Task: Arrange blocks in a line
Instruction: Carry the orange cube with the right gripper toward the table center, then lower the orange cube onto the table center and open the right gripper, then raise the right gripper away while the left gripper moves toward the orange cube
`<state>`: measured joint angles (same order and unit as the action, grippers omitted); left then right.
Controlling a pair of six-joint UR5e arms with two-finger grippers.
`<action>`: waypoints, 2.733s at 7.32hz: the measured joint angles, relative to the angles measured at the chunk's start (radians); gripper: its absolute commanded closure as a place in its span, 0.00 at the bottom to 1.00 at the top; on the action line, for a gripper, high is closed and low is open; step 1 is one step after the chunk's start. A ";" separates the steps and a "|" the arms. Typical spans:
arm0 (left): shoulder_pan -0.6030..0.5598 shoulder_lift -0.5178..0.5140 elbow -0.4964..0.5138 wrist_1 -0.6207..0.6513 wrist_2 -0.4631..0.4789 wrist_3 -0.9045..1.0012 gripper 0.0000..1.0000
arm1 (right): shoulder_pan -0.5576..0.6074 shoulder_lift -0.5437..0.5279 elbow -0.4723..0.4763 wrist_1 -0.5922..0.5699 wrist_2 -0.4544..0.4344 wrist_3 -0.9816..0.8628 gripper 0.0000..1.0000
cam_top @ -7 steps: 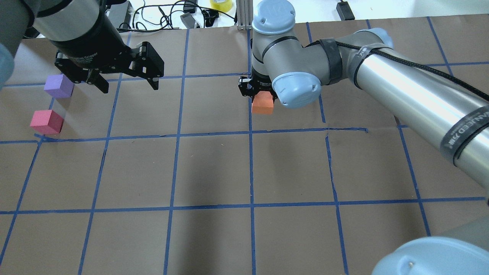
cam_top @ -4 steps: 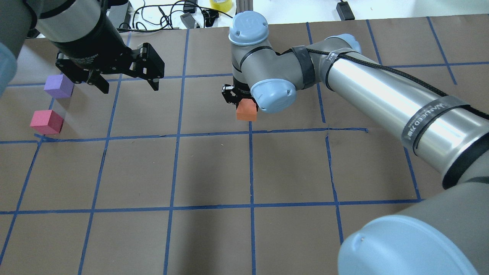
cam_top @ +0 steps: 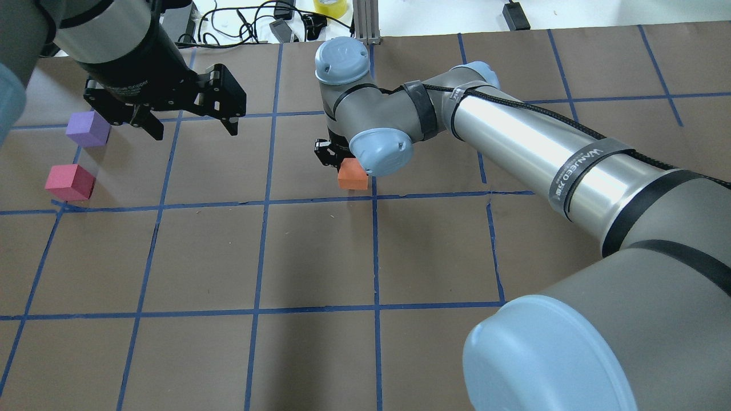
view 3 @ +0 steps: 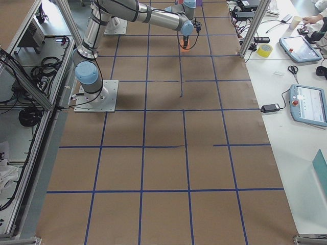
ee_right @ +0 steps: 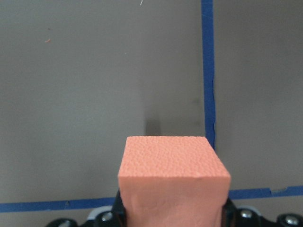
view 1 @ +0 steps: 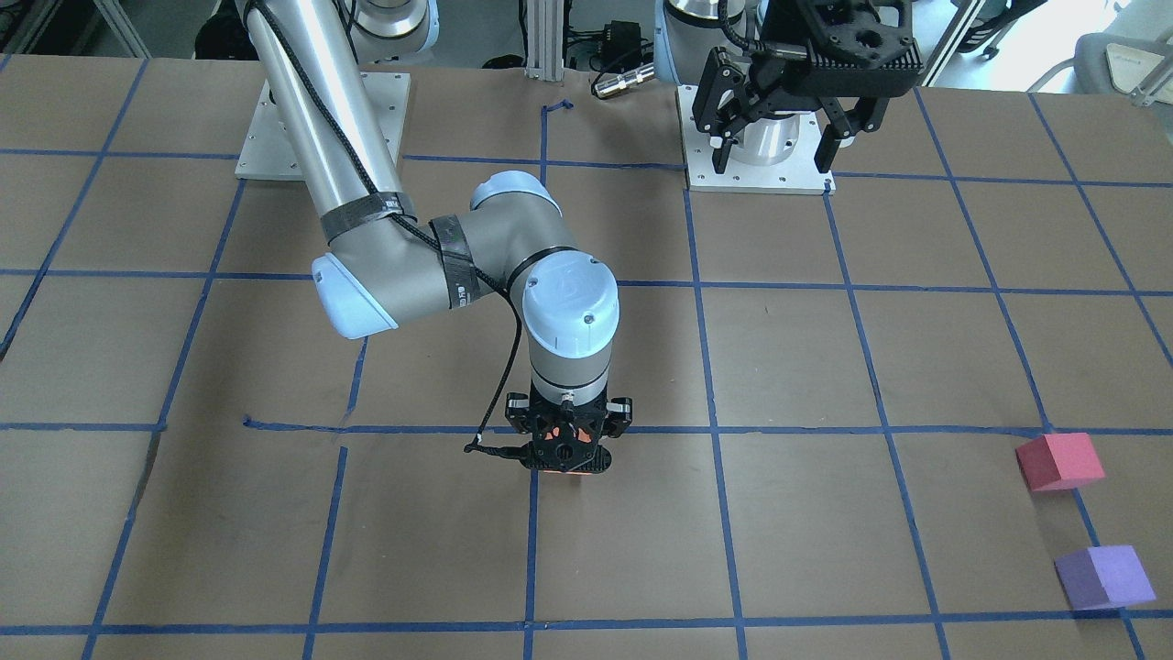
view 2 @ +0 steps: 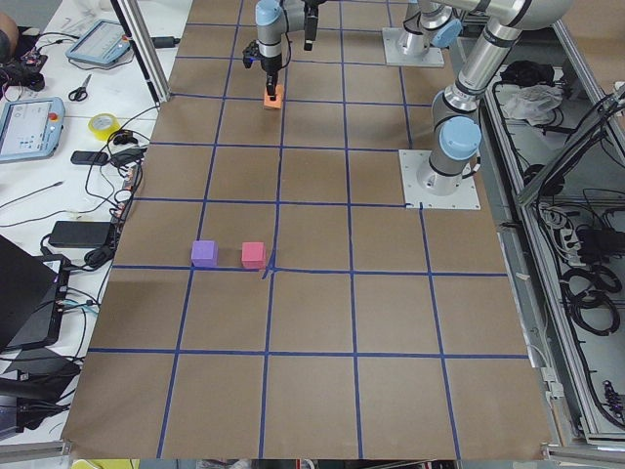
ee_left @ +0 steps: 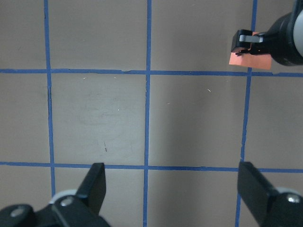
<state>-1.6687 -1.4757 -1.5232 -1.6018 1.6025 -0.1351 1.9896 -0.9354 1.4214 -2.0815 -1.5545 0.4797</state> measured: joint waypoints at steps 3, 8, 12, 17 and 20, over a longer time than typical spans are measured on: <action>0.001 0.000 0.000 0.000 -0.003 -0.006 0.00 | -0.004 0.028 -0.021 0.004 -0.004 -0.016 0.79; 0.002 -0.013 0.000 0.010 0.000 -0.010 0.00 | -0.012 0.033 -0.025 0.004 -0.009 -0.042 0.68; 0.005 -0.062 0.005 0.063 -0.003 0.002 0.03 | -0.012 0.044 -0.024 -0.004 -0.009 -0.060 0.00; 0.006 -0.172 0.016 0.152 -0.007 0.008 0.00 | -0.035 0.020 -0.025 0.017 -0.009 -0.071 0.00; 0.006 -0.246 0.002 0.209 -0.010 0.002 0.00 | -0.185 -0.106 -0.010 0.183 0.012 -0.257 0.00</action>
<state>-1.6628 -1.7213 -1.5208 -1.3929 1.5927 -0.1334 1.8045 -1.0417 1.4114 -1.8980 -1.5421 0.2228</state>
